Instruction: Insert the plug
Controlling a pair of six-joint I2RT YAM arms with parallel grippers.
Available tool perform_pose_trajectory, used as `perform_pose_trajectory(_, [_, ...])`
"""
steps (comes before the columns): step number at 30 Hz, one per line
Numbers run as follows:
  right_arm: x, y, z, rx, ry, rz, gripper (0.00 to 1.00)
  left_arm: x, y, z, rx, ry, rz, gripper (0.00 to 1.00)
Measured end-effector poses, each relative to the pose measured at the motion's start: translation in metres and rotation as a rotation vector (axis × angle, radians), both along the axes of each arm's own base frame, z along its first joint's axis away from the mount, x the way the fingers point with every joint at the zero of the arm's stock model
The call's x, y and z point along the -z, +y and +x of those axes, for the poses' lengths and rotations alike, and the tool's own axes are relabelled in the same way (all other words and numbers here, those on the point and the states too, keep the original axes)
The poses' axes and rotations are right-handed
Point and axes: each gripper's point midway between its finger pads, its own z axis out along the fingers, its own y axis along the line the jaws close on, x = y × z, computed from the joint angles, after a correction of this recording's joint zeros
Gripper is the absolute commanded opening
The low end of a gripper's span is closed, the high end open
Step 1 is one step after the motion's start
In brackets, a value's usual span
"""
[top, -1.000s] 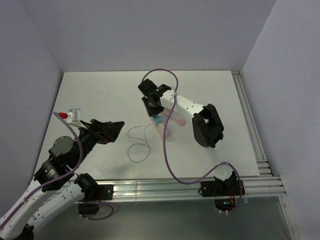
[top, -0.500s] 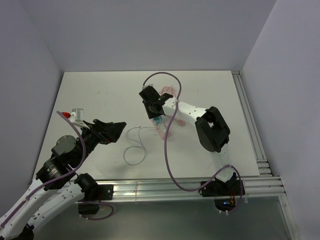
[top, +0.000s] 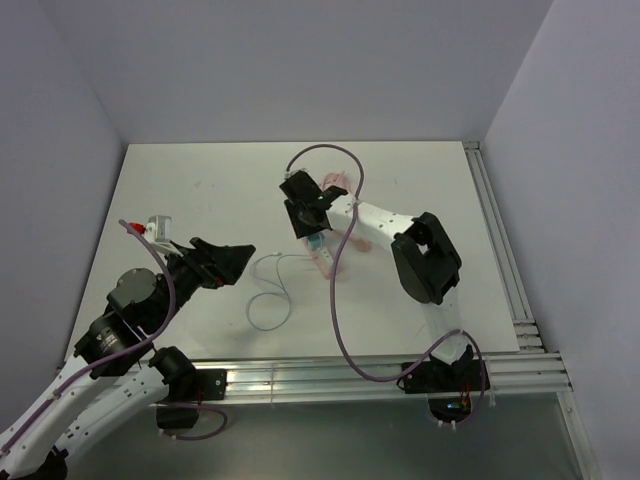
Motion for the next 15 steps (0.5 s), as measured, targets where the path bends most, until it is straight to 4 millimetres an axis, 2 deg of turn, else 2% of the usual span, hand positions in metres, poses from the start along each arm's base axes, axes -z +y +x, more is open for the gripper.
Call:
perform_pose_trajectory(2, [0.0,0.004,-0.004,-0.01,0.026,0.018,0.72,0.0,0.0,0.0,-0.002,0.004,-0.004,0.99])
perform_pose_trajectory(3, [0.007,0.006,-0.002,-0.014,0.03,0.018,1.0,0.0,0.0,0.0,-0.003,0.006,-0.008,0.99])
perform_pose_trajectory(5, [0.018,0.007,-0.004,-0.022,0.065,0.008,1.0,0.0,0.001,0.0,-0.007,0.009,-0.012,0.99])
perform_pose_trajectory(7, [0.03,0.0,-0.017,-0.028,0.131,-0.029,1.0,0.0,0.001,0.0,-0.008,0.012,-0.014,1.0])
perform_pose_trajectory(9, [0.029,-0.003,-0.022,-0.03,0.16,-0.047,1.0,0.001,0.001,0.0,-0.008,0.015,-0.021,0.99])
perform_pose_trajectory(12, [0.007,0.004,-0.014,-0.031,0.138,-0.028,1.0,0.006,0.002,-0.002,-0.009,0.027,-0.032,1.0])
perform_pose_trajectory(15, [-0.026,0.015,-0.001,-0.034,0.068,0.032,1.0,0.012,0.001,-0.001,-0.009,0.04,-0.029,1.0])
